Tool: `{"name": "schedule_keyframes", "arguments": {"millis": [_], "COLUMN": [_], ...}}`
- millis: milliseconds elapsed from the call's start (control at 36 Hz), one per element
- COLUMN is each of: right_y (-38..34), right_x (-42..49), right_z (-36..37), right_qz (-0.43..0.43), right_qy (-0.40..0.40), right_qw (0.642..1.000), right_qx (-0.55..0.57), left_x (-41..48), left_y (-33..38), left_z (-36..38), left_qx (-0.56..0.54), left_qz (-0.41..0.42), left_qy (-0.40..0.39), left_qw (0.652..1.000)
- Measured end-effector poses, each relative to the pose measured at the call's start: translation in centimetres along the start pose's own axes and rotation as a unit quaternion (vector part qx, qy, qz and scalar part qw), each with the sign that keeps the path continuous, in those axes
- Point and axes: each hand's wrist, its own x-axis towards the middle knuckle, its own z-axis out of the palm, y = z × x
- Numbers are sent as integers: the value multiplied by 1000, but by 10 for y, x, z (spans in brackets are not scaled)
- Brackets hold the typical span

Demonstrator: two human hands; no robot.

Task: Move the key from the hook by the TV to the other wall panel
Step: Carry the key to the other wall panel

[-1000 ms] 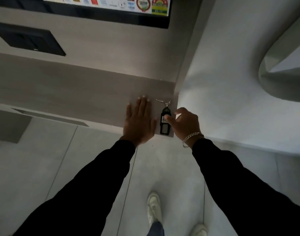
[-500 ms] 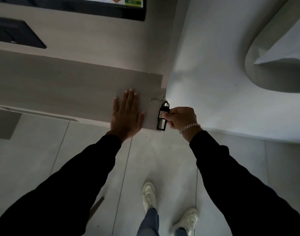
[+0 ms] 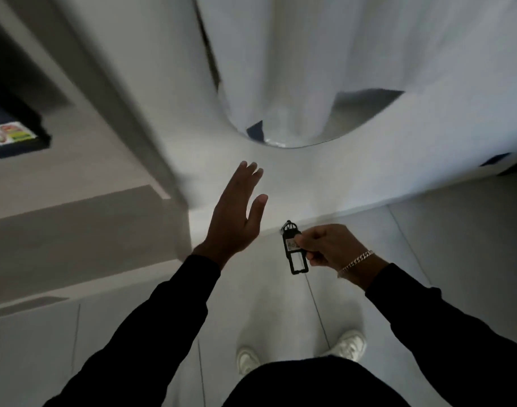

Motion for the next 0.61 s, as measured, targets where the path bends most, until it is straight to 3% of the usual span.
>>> {"name": "schedule_keyframes", "arguments": {"millis": [250, 417, 611], "right_y": [-13, -26, -35], "right_x": [-43, -56, -52], "right_z": [-195, -320, -449], "right_qz": [-54, -105, -147], "right_qy": [51, 84, 128], "right_qw": [991, 981, 964], "right_qx": [113, 139, 180], "left_x": [79, 142, 240], "left_y": [147, 228, 313], "left_z": [124, 214, 305], "left_qx": [-24, -51, -26], "left_qz": [131, 138, 211], "left_qy": [6, 0, -23], "left_qw": [991, 989, 977]}}
